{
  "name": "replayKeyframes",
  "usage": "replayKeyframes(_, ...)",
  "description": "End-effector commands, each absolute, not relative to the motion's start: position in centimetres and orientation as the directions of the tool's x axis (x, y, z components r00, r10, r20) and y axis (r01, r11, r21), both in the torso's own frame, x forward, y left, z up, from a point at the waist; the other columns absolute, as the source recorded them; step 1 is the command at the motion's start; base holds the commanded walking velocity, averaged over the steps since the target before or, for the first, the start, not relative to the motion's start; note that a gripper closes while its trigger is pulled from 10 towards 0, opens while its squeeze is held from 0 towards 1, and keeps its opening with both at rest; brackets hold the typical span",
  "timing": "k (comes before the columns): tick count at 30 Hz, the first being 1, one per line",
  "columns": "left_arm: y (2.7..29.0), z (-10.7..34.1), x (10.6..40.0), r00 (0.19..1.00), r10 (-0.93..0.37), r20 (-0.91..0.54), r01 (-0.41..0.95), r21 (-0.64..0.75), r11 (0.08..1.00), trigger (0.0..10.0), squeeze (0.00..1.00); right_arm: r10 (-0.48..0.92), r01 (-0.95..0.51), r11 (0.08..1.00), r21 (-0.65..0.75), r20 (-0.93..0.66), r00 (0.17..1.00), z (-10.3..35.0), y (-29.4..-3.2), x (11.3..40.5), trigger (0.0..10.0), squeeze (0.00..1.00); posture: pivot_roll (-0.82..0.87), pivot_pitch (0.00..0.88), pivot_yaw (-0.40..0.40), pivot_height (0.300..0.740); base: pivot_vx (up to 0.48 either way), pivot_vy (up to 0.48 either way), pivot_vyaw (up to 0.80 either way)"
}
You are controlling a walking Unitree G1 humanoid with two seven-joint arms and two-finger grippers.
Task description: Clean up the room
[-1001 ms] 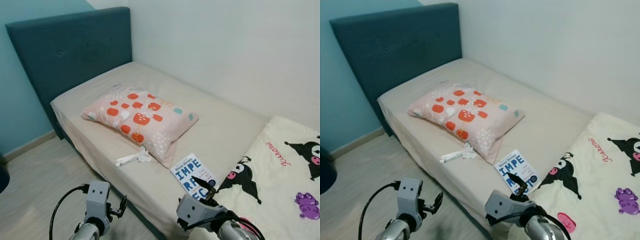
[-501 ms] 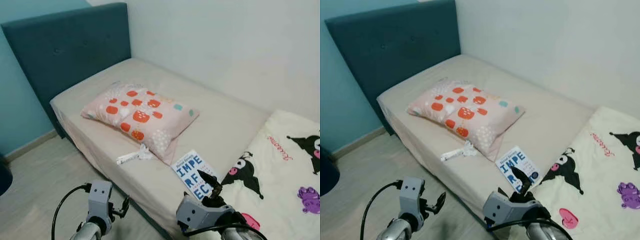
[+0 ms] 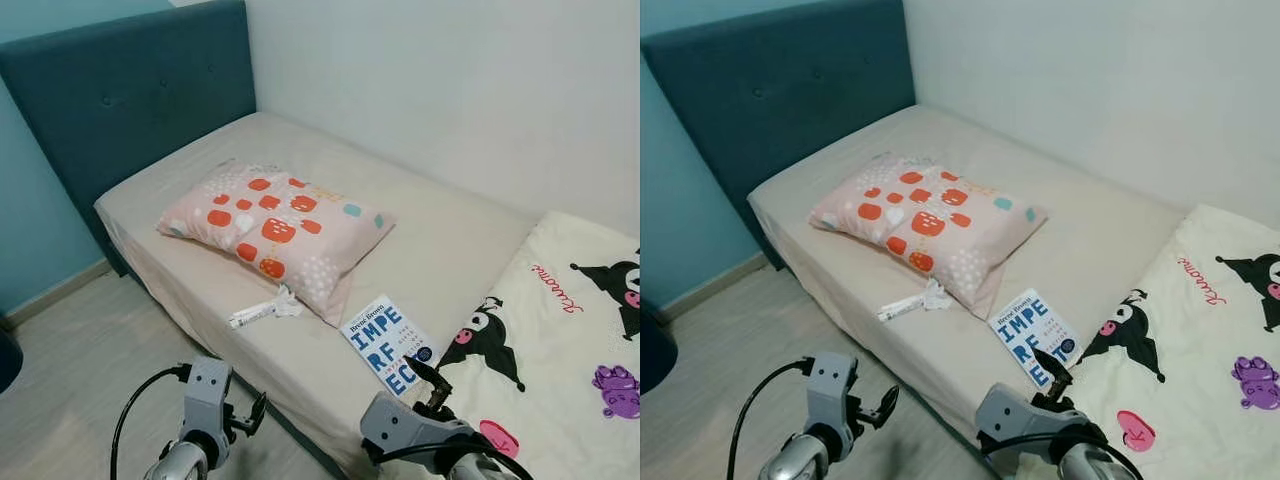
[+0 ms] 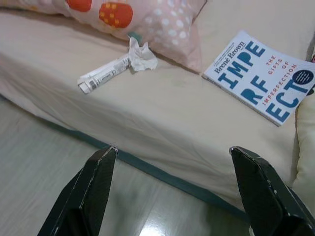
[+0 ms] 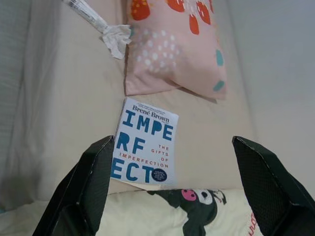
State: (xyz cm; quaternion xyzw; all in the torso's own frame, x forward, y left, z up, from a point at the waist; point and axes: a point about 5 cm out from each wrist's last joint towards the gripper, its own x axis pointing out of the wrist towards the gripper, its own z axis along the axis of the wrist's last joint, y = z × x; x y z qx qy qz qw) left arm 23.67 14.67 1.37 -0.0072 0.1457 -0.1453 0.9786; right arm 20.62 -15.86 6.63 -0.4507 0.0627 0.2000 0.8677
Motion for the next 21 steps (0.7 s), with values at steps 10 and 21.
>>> replayKeyframes(10,14.0,0.9,23.5,0.898,-0.314,-0.308,0.306,-0.075,0.949,10.0,0.0,0.286,-0.442,0.627,-0.642,-0.338,0.897,6.0,-16.6,19.8,10.0,0.0,-0.31,0.127,0.012,0.74,0.0,0.0,0.0)
replayKeyframes(21,13.8,0.9,23.4,0.89,-0.329,-0.315,0.322,-0.077,0.944,10.0,0.0,0.308,-0.453,0.684,-0.572,-0.337,0.89,5.9,-16.9,19.4,10.0,0.0,-0.31,0.134,0.012,0.74,0.0,0.0,0.0)
